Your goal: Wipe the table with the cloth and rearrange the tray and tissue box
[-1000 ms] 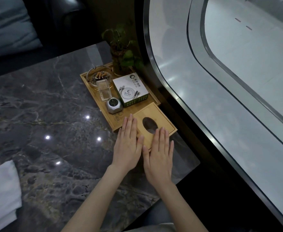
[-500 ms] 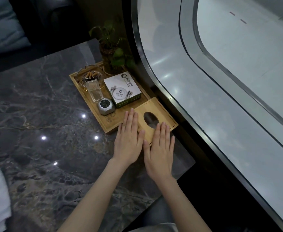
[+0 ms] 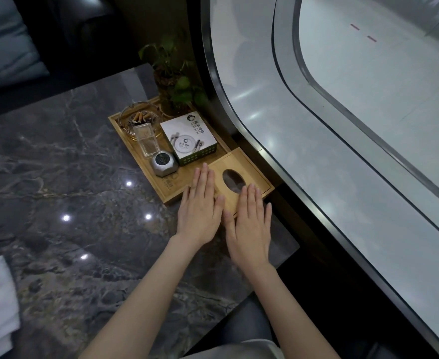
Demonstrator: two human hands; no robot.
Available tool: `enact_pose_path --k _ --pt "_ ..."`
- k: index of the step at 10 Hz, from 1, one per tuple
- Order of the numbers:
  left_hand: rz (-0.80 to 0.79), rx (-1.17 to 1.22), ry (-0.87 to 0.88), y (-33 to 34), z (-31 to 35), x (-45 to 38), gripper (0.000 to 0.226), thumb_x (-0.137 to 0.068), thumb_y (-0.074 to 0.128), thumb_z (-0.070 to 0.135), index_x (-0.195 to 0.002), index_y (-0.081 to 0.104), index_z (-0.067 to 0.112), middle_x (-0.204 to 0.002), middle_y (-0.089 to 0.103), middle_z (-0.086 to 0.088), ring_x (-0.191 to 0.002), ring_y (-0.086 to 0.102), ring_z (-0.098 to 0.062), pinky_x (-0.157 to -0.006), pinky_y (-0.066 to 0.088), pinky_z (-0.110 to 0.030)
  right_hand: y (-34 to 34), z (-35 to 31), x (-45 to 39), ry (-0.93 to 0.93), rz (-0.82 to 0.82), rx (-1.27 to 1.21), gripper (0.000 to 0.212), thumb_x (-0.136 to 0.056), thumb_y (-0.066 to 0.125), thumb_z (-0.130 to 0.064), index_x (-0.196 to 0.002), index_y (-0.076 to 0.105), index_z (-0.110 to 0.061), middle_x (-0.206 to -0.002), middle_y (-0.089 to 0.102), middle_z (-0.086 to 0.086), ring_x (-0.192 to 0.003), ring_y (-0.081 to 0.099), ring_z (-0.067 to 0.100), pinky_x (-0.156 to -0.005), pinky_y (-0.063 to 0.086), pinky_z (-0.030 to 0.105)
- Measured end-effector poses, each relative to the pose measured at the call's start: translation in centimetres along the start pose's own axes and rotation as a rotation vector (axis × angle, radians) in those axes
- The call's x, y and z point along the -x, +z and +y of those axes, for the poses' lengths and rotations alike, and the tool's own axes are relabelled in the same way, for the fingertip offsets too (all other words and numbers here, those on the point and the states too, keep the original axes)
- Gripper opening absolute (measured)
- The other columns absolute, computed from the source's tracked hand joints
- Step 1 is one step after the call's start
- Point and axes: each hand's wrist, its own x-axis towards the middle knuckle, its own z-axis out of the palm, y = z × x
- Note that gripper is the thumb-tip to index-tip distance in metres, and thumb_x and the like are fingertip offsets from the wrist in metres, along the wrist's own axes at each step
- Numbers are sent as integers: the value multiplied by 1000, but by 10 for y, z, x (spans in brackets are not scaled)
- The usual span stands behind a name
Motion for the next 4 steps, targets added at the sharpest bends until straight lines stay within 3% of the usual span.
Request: enact_pose_path --k 1,2,3,4 --pt "-79 -27 -11 -14 4 -1 57 -97 17 38 -146 -2 16 -157 -11 0 -142 -15 -11 -116 -5 -41 -11 -2 -3 -8 -4 -10 62 -96 14 -46 -147 9 -11 -157 9 6 -144 -2 13 -116 -5 33" --pt "-143 178 -53 -31 8 2 54 -98 21 37 -147 9 17 -158 -2 3 -144 -8 -9 -115 -7 -42 -25 -9 -8 -5 -36 -100 56 -99 27 -37 -145 19 -7 -155 23 10 -144 15 19 -116 6 29" --pt "-101 342 -75 -50 6 6 48 -98 28 33 -142 30 15 -156 21 -1 -144 11 -11 -118 4 -44 -36 -27 -14 -54 -45 -326 47 -98 35 -29 -141 34 -10 -148 38 8 -137 30 17 -111 19 26" --pt "16 536 -123 -81 3 13 35 -96 38 24 -121 57 9 -129 55 -7 -116 49 -16 -98 38 -29 -54 -51 -16 -82 -90 -583 32 -98 38 -26 -122 56 -15 -118 61 -2 -109 48 -10 -96 39 11"
